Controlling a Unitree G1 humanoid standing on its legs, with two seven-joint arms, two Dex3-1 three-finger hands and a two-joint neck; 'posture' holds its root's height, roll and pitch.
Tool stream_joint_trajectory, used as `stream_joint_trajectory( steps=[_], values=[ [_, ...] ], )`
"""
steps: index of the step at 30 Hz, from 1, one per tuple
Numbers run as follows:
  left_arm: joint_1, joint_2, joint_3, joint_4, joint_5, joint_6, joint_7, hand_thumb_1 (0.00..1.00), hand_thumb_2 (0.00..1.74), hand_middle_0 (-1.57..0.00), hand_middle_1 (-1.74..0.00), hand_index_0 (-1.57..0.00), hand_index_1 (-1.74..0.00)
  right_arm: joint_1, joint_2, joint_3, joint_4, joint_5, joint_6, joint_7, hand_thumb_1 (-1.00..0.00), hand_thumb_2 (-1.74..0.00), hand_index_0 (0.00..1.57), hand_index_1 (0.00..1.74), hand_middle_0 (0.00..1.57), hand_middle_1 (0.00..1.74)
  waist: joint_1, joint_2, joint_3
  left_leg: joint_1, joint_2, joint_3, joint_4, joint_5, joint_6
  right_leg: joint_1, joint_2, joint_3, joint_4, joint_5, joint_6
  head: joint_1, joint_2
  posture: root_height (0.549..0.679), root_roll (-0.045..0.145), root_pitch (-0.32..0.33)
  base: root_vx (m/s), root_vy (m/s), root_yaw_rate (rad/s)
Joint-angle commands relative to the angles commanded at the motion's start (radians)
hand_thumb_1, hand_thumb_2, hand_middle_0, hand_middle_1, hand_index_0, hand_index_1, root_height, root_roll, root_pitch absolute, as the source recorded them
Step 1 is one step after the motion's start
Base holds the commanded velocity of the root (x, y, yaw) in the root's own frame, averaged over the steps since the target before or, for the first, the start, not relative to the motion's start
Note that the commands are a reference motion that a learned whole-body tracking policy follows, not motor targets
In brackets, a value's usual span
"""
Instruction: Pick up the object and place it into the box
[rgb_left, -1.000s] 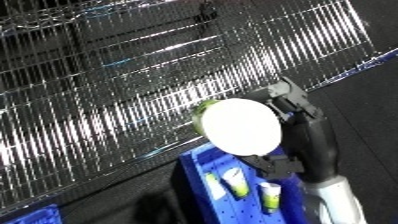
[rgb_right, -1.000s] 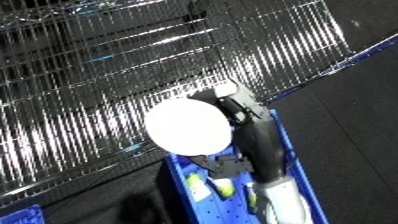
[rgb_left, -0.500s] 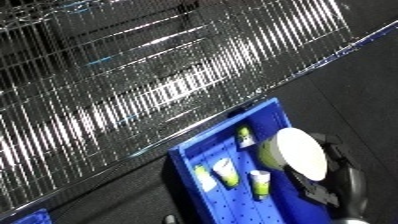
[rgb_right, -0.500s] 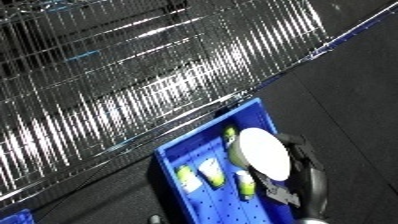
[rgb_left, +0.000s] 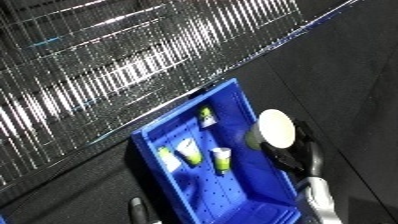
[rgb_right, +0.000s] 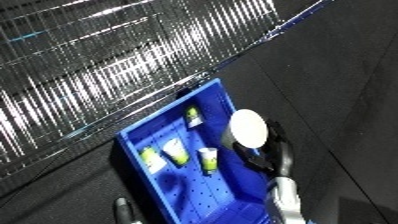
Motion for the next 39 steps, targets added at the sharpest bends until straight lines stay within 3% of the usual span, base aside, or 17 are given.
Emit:
stream_joint_trajectory(
  steps=[2, 9, 14, 21, 25, 32, 36, 39],
  values=[
    [-0.004, 0.002, -0.003, 0.006, -0.002, 0.002, -0.005, 0.00, 0.00, 0.00, 0.00, 0.00, 0.00, -0.009, -0.002, 0.003, 0.025, 0.002, 0.004, 0.009, 0.00, 0.00, 0.00, 0.00, 0.00, 0.00, 0.002, 0.002, 0.000, 0.001, -0.003, -0.001, -0.002, 0.002, -0.0004, 0.001, 0.0008, -0.001, -0.001, 0.001, 0.0003, 0.002, -0.005, 0.642, 0.086, 0.092, -0.010, -0.004, 0.038],
    [-0.012, 0.007, -0.011, 0.018, -0.007, 0.005, -0.020, 0.00, 0.00, 0.00, 0.00, 0.00, 0.00, -0.015, 0.009, 0.016, 0.064, 0.007, 0.028, 0.083, 0.00, 0.00, 0.00, 0.00, 0.00, 0.00, 0.008, 0.003, 0.000, 0.006, -0.009, -0.008, -0.009, 0.008, -0.0004, 0.006, 0.0049, -0.004, -0.001, 0.001, 0.0001, -0.017, -0.018, 0.642, 0.085, 0.086, -0.011, -0.006, 0.036],
    [-0.021, 0.014, -0.009, 0.018, -0.015, 0.018, -0.026, 0.00, 0.00, 0.00, 0.00, 0.00, 0.00, -0.022, 0.023, 0.055, 0.063, -0.042, 0.053, 0.158, 0.00, 0.00, 0.00, 0.00, 0.00, 0.00, 0.015, -0.004, 0.000, 0.007, -0.011, -0.016, -0.011, 0.013, -0.0017, 0.011, 0.0074, -0.009, 0.002, 0.000, 0.0001, -0.052, -0.026, 0.641, 0.084, 0.081, -0.021, -0.022, 0.048],
    [-0.039, 0.029, 0.000, 0.015, -0.001, 0.045, -0.016, 0.00, 0.00, 0.00, 0.00, 0.00, 0.00, -0.030, 0.048, 0.121, 0.020, -0.079, 0.063, 0.249, 0.00, 0.00, 0.00, 0.00, 0.00, 0.00, 0.026, -0.021, 0.000, 0.012, -0.008, -0.031, -0.005, 0.016, -0.0034, 0.023, 0.0057, -0.016, 0.010, -0.006, -0.0009, -0.202, -0.057, 0.641, 0.084, 0.070, -0.022, -0.030, 0.080],
    [-0.056, 0.041, 0.006, 0.025, 0.011, 0.058, -0.012, 0.00, 0.00, 0.00, 0.00, 0.00, 0.00, -0.039, 0.063, 0.154, -0.008, -0.069, 0.089, 0.327, 0.00, 0.00, 0.00, 0.00, 0.00, 0.00, 0.034, -0.035, 0.000, 0.014, -0.008, -0.040, 0.000, 0.016, -0.0039, 0.032, 0.0072, -0.022, 0.018, -0.014, -0.0034, -0.322, -0.081, 0.641, 0.083, 0.063, -0.018, -0.046, 0.100],
    [-0.092, 0.066, 0.015, 0.031, 0.044, 0.093, 0.006, 0.00, 0.00, 0.00, 0.00, 0.00, 0.00, -0.050, 0.091, 0.205, -0.052, -0.097, 0.131, 0.372, 0.00, 0.00, 0.00, 0.00, 0.00, 0.00, 0.054, -0.064, 0.000, 0.009, -0.002, -0.055, 0.011, 0.021, -0.0053, 0.045, 0.0087, -0.037, 0.023, -0.021, -0.0051, -0.650, -0.112, 0.641, 0.079, 0.056, -0.016, -0.070, 0.121],
    [-0.126, 0.082, 0.018, 0.038, 0.065, 0.117, 0.004, 0.00, 0.00, 0.00, 0.00, 0.00, 0.00, -0.059, 0.114, 0.229, -0.063, -0.147, 0.161, 0.353, 0.00, 0.00, 0.00, 0.00, 0.00, 0.00, 0.070, -0.073, 0.000, 0.006, 0.004, -0.068, -0.005, 0.042, -0.0096, 0.049, 0.0058, -0.050, 0.025, -0.025, -0.0016, -0.841, -0.101, 0.641, 0.075, 0.057, -0.008, -0.080, 0.155],
    [-0.160, 0.101, 0.019, 0.046, 0.078, 0.142, -0.009, 0.00, 0.00, 0.00, 0.00, 0.00, 0.00, -0.071, 0.130, 0.252, -0.061, -0.181, 0.211, 0.343, 0.00, 0.00, 0.00, 0.00, 0.00, 0.00, 0.085, -0.076, 0.000, 0.004, 0.006, -0.080, -0.019, 0.060, -0.0130, 0.051, -0.0007, -0.062, 0.034, -0.032, 0.0002, -0.948, -0.085, 0.640, 0.073, 0.058, -0.001, -0.085, 0.242]
  ],
)
